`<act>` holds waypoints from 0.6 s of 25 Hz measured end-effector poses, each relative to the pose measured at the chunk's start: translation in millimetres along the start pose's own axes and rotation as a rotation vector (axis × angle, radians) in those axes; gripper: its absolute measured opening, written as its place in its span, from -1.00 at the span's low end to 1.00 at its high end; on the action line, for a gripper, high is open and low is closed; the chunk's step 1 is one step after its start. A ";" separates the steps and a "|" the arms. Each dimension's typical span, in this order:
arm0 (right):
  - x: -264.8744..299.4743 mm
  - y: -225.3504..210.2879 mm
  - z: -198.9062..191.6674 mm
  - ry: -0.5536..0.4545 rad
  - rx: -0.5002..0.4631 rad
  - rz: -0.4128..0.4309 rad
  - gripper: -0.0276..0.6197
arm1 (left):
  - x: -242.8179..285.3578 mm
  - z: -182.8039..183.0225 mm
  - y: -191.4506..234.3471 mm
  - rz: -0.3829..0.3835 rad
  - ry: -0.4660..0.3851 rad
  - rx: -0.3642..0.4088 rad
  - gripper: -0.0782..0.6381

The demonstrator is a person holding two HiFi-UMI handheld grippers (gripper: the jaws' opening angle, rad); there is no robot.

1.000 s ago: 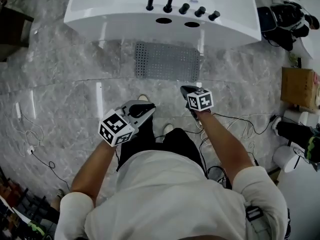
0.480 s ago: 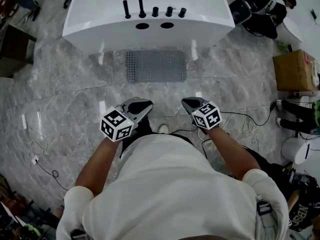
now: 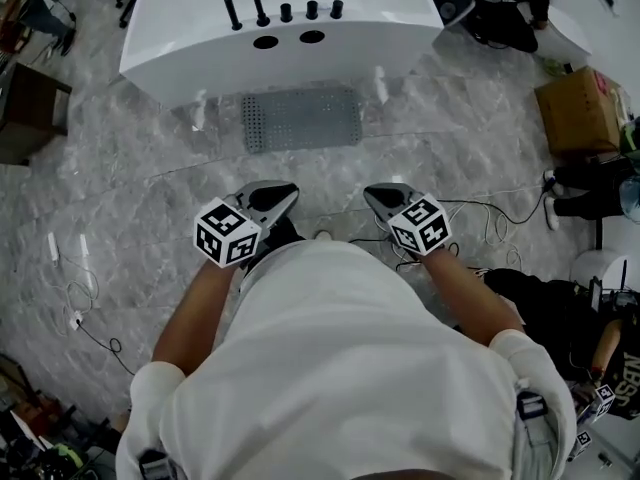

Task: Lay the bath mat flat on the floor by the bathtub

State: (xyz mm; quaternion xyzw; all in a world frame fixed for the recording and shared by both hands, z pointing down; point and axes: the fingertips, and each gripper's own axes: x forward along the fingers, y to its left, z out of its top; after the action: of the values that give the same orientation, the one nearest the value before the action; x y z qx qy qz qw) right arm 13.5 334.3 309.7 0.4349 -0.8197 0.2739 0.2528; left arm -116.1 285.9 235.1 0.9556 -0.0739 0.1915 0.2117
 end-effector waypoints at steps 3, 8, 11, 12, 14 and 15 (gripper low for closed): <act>-10.7 10.3 -5.6 -0.022 0.006 0.004 -0.89 | -2.3 -3.0 -14.8 0.008 -0.008 0.002 -0.68; -15.6 23.8 -7.9 -0.035 -0.014 0.017 -0.89 | -8.9 -8.8 -26.3 0.017 -0.010 0.012 -0.68; -20.2 25.3 -3.6 -0.053 -0.021 0.019 -0.89 | -12.1 -10.1 -31.3 0.022 -0.014 0.012 -0.68; -21.6 25.2 -1.8 -0.060 -0.023 0.018 -0.89 | -12.6 -10.1 -32.1 0.025 -0.015 0.013 -0.69; -24.4 26.6 -0.2 -0.070 -0.026 0.016 -0.89 | -13.4 -10.6 -34.6 0.026 -0.014 0.017 -0.68; -25.5 27.9 0.3 -0.074 -0.026 0.015 -0.89 | -13.9 -11.0 -36.2 0.025 -0.014 0.018 -0.68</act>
State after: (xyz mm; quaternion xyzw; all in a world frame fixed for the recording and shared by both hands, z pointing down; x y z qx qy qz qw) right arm 2.4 362.0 286.4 0.4353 -0.8353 0.2488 0.2257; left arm -124.5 324.1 225.1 0.9578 -0.0857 0.1880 0.2000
